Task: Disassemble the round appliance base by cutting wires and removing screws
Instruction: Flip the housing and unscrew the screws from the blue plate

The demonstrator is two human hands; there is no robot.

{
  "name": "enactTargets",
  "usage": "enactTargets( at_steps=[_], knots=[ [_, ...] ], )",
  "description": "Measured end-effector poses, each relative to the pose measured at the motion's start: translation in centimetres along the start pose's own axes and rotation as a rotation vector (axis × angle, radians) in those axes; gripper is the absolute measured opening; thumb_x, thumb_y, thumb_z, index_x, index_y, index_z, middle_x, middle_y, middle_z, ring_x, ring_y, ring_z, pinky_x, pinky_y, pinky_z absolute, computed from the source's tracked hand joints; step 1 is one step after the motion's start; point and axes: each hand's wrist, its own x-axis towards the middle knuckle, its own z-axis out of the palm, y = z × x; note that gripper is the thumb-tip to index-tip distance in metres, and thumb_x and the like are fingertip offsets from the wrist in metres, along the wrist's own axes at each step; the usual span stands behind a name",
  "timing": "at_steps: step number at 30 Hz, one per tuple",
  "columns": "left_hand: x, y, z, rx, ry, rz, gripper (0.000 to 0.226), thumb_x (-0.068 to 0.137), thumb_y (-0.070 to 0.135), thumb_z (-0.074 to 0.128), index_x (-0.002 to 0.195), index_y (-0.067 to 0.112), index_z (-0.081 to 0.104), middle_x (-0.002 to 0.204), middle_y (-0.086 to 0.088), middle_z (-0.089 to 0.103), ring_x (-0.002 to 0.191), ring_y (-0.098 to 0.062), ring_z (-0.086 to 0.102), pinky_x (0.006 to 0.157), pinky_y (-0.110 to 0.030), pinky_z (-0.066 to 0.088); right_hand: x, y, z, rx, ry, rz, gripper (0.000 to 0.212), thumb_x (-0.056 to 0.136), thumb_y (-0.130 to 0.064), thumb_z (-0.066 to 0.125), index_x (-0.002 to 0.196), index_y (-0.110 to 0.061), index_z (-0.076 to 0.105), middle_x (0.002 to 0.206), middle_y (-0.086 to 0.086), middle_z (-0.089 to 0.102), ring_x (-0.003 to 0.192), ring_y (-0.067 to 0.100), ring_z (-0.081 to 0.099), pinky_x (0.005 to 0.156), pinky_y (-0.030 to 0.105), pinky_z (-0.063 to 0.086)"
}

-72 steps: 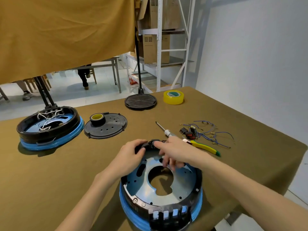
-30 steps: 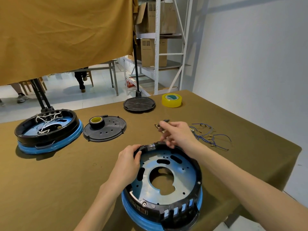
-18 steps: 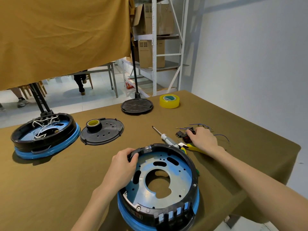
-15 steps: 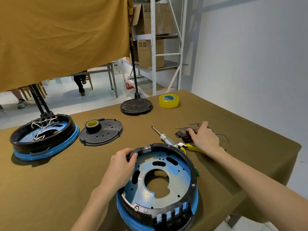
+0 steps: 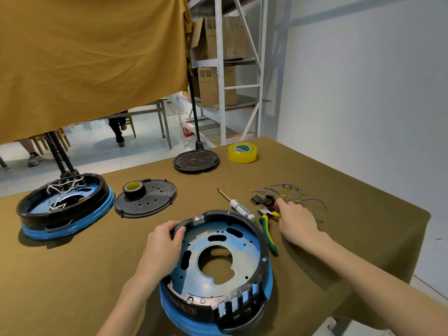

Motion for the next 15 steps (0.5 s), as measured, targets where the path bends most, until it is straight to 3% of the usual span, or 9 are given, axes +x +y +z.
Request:
enactTargets(
  at_steps=[2, 4, 7, 9, 12, 15],
  knots=[
    [0.2, -0.3, -0.3, -0.008, 0.027, -0.035, 0.02, 0.107, 0.027, 0.051, 0.115, 0.021, 0.069, 0.09, 0.015, 0.065, 0.081, 0.0, 0.058, 0.058, -0.016, 0.04, 0.4, -0.8, -0.4, -0.03, 0.118, 0.001, 0.028, 0.098, -0.015, 0.052, 0.126, -0.018, 0.055, 0.122, 0.01, 0.06, 0.113, 0.032, 0.056, 0.091, 0.04, 0.046],
    [0.4, -0.4, -0.4, -0.005, 0.024, -0.06, 0.02, 0.107, 0.027, 0.051, 0.114, 0.02, 0.068, 0.089, 0.013, 0.065, 0.081, -0.002, 0.058, 0.058, -0.018, 0.039, 1.2, -2.9, -0.7, 0.147, 0.204, -0.094, 0.021, 0.101, -0.024, 0.05, 0.117, -0.015, 0.061, 0.113, 0.008, 0.062, 0.104, 0.028, 0.06, 0.085, 0.039, 0.05],
    [0.6, -0.5, -0.4, 0.011, 0.019, -0.068, 0.021, 0.107, 0.026, 0.05, 0.114, 0.019, 0.069, 0.089, 0.01, 0.066, 0.082, -0.002, 0.058, 0.058, -0.019, 0.039, 3.1, -6.5, -0.8, 0.366, -0.059, -0.106, 0.042, 0.103, -0.049, 0.048, 0.107, -0.009, 0.06, 0.104, 0.007, 0.063, 0.093, 0.025, 0.062, 0.077, 0.039, 0.053],
    [0.5, -0.6, -0.7, 0.004, 0.035, -0.068, 0.021, 0.107, 0.026, 0.051, 0.115, 0.019, 0.069, 0.093, 0.008, 0.068, 0.084, -0.003, 0.058, 0.061, -0.02, 0.041, 4.4, -7.9, -0.6, 0.262, -0.201, -0.087, 0.044, 0.101, -0.053, 0.05, 0.101, -0.009, 0.055, 0.102, 0.008, 0.06, 0.089, 0.026, 0.058, 0.071, 0.037, 0.047],
    [0.2, -0.7, -1.1, 0.02, 0.068, -0.046, 0.021, 0.107, 0.024, 0.051, 0.108, 0.018, 0.071, 0.088, 0.004, 0.069, 0.082, -0.009, 0.062, 0.063, -0.031, 0.046, 5.2, -8.4, -0.2, 0.152, -0.228, -0.059, 0.034, 0.101, -0.044, 0.055, 0.092, -0.012, 0.048, 0.099, 0.008, 0.058, 0.083, 0.028, 0.054, 0.067, 0.035, 0.041],
    [0.0, -0.9, -1.5, 0.026, 0.128, -0.021, 0.024, 0.107, 0.022, 0.051, 0.094, 0.013, 0.069, 0.077, -0.003, 0.068, 0.074, -0.022, 0.063, 0.064, -0.039, 0.047, 4.9, -8.3, -0.3, 0.423, -0.154, 0.031, 0.041, 0.105, -0.043, 0.045, 0.078, -0.013, 0.047, 0.089, 0.009, 0.056, 0.078, 0.029, 0.053, 0.064, 0.034, 0.038]
  ],
)
